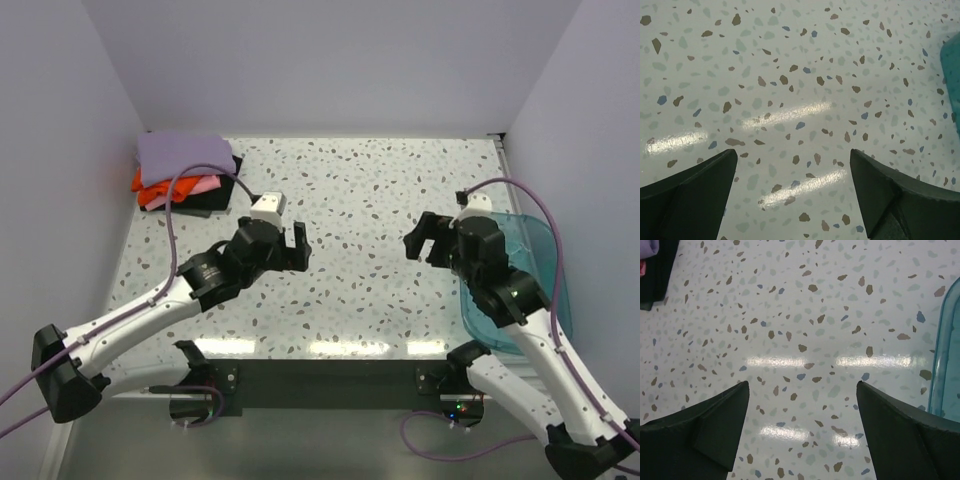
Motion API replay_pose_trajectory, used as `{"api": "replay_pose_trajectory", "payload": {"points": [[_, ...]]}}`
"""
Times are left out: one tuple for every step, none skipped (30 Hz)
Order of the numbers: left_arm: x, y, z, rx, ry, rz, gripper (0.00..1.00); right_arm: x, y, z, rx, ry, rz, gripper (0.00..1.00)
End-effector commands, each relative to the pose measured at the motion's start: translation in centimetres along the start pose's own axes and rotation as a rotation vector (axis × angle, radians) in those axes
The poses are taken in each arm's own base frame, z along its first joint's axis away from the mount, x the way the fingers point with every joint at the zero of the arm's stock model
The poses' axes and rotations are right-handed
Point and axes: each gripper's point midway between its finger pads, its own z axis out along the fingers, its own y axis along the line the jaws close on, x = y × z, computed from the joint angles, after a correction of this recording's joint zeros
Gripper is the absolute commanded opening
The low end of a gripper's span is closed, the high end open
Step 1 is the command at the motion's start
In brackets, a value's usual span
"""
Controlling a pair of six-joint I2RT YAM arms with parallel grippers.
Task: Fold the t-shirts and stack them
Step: Reset both grippers
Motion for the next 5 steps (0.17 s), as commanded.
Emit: {"api": "replay_pose_trajectory", "payload": {"points": [[-0.80, -0.13, -0.22, -0.004, -0.055, -0.053, 1.00, 0.74, -1.11, 0.75, 0.053, 0.001, 0.000, 0.91], [-0.75, -0.02, -0.28, -0.006, -0.054, -0.048, 1.00, 0.80, -1.14, 0.89, 0.057, 0.004, -0.005, 0.91], [-0.78, 0.08, -0.31, -0.009, -0.056, -0.038, 1.00, 0.51, -1.34, 0.97, 0.070, -0.009, -0.002, 0.91], [-0.77, 0.19, -0.43, -0.011, -0.056, -0.033, 1.00, 0.28, -1.37, 1.12, 0.076, -0.019, -0.003, 0.91], [-0.93, 0.25, -0.53, -0.013, -0.058, -0.025, 1.00, -0.12, -1.53, 1.36, 0.093, -0.035, 0.012, 0.95]]}}
